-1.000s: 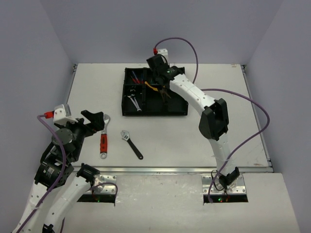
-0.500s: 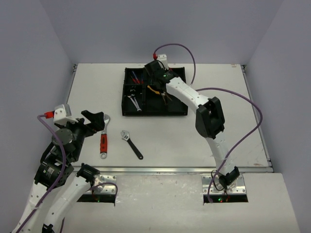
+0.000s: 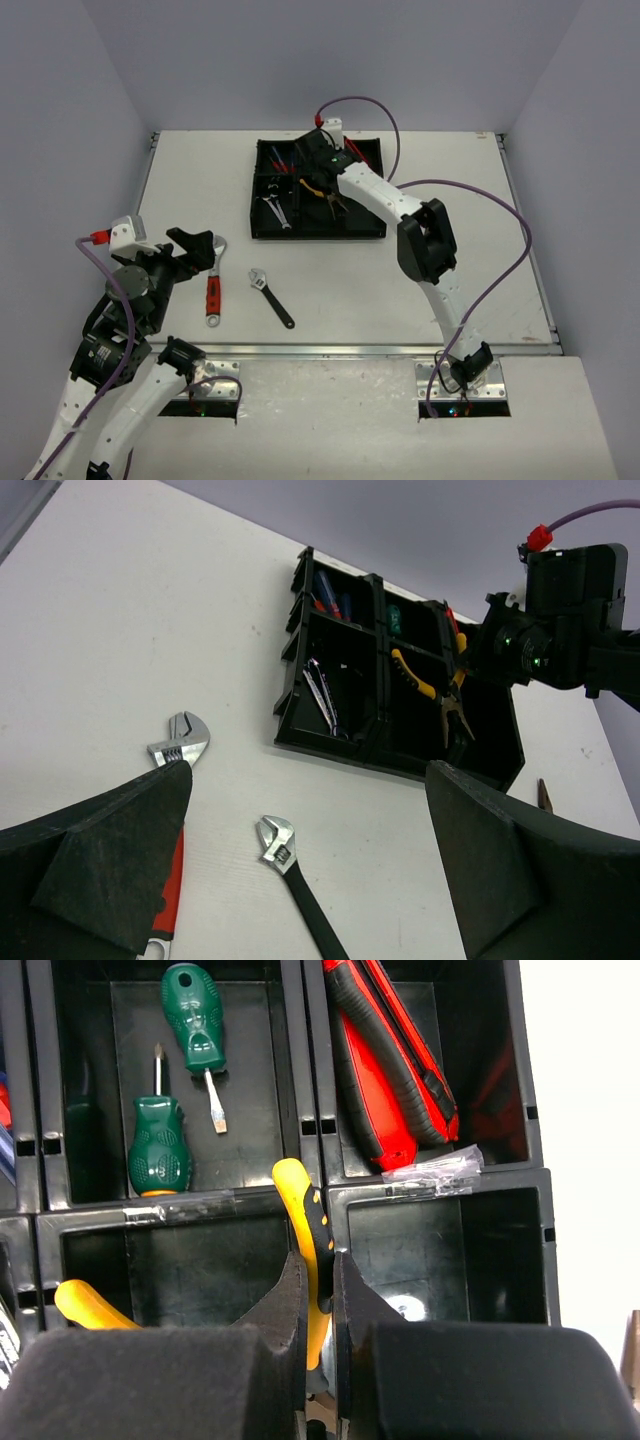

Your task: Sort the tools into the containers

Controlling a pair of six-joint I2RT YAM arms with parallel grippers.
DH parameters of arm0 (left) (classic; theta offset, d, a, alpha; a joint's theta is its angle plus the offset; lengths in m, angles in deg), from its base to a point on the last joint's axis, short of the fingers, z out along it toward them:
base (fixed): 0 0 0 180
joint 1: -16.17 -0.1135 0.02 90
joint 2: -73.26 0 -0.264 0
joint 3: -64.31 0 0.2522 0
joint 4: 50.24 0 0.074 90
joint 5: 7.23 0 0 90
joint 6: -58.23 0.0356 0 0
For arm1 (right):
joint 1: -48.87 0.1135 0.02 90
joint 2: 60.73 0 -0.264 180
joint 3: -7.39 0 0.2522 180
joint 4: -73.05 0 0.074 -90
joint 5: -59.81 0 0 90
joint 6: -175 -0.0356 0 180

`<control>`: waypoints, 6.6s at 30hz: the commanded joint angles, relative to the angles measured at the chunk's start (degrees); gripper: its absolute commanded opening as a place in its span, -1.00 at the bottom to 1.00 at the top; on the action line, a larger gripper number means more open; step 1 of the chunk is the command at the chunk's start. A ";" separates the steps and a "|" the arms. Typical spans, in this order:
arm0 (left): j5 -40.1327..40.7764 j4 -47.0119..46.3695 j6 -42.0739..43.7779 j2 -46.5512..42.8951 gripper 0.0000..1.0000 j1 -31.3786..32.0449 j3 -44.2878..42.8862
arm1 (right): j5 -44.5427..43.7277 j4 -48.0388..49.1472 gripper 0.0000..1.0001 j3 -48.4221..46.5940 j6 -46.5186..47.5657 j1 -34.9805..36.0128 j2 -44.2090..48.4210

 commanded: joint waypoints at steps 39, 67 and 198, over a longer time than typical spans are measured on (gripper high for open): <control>0.52 -1.93 0.36 -0.49 1.00 1.12 -0.10 | 9.93 3.35 -0.52 1.31 -9.63 0.31 -0.09; 0.43 -2.02 0.35 -0.50 1.00 1.30 -0.11 | 15.55 4.56 0.97 26.16 -4.77 -3.36 28.35; 10.11 3.08 -4.75 8.86 1.00 -2.04 -2.20 | 33.72 -7.80 0.64 26.55 0.78 19.69 18.46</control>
